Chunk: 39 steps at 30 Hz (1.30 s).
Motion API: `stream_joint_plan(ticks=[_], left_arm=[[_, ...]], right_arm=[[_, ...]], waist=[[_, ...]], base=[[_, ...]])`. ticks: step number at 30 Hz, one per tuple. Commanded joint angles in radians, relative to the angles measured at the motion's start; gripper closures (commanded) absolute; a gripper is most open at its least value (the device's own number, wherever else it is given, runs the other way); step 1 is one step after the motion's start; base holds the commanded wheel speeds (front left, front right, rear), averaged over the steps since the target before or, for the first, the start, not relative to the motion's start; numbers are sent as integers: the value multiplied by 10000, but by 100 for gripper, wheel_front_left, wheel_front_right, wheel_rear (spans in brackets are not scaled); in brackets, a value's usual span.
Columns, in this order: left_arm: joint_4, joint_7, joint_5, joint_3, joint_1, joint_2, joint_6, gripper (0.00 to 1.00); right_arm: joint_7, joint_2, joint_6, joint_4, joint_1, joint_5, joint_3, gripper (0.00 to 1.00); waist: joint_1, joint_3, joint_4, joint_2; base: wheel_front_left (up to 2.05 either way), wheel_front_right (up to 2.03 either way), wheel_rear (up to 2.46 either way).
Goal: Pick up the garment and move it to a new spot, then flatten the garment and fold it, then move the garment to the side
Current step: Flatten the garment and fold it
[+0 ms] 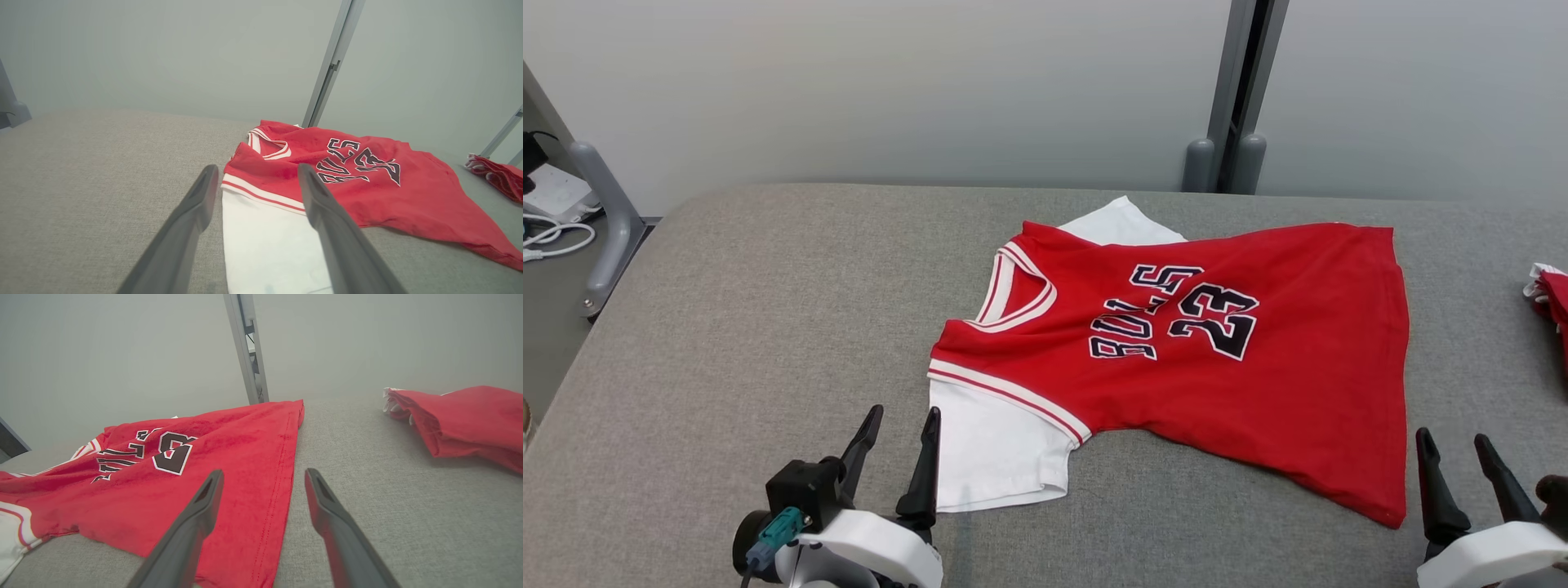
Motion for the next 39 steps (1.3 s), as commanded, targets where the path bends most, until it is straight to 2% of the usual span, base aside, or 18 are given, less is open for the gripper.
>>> stream_joint_plan(ticks=[1,8,21,30,31,32,33,34,35,39], left_arm=[[19,-29,28,39,56,44,-90,0],[102,-29,43,-45,-32,44,-101,0],[140,-29,-22,-225,-245,47,12,0],[154,-29,9,-207,-210,42,65,0],[163,-29,17,-208,-205,44,58,0],[171,-29,22,-207,-199,44,53,0],[177,-29,25,-201,-189,44,54,0],[182,-29,26,-189,-175,44,61,0],[186,-29,29,-176,-164,44,73,0],[254,-29,6,-196,-157,45,64,0]], right_arm=[[-8,13,-3,2,96,-61,-34,0],[-8,154,-3,589,173,119,-16,0],[-8,413,-3,2636,-487,2099,474,0],[236,446,-1,3600,-800,3133,1360,0],[291,464,0,3606,-812,3255,1501,6],[366,474,2,3610,-822,3355,1667,53],[403,455,8,3597,-817,3449,1816,64],[407,407,8,3589,-816,3531,1935,95],[388,347,8,3581,-829,3592,2048,100],[136,-15,-3,3578,-1014,3641,2186,100]], waist=[[0,-10,-2,0],[0,3,33,0],[0,283,314,0],[0,370,545,0],[0,367,555,0],[0,360,562,0],[0,349,563,0],[0,333,560,0],[0,324,553,0],[0,268,506,0]], base=[[0,0,0],[0,0,0],[0,0,0],[0,0,0],[0,0,0],[0,0,0],[0,0,0],[0,0,0],[0,0,0],[0,0,0]])
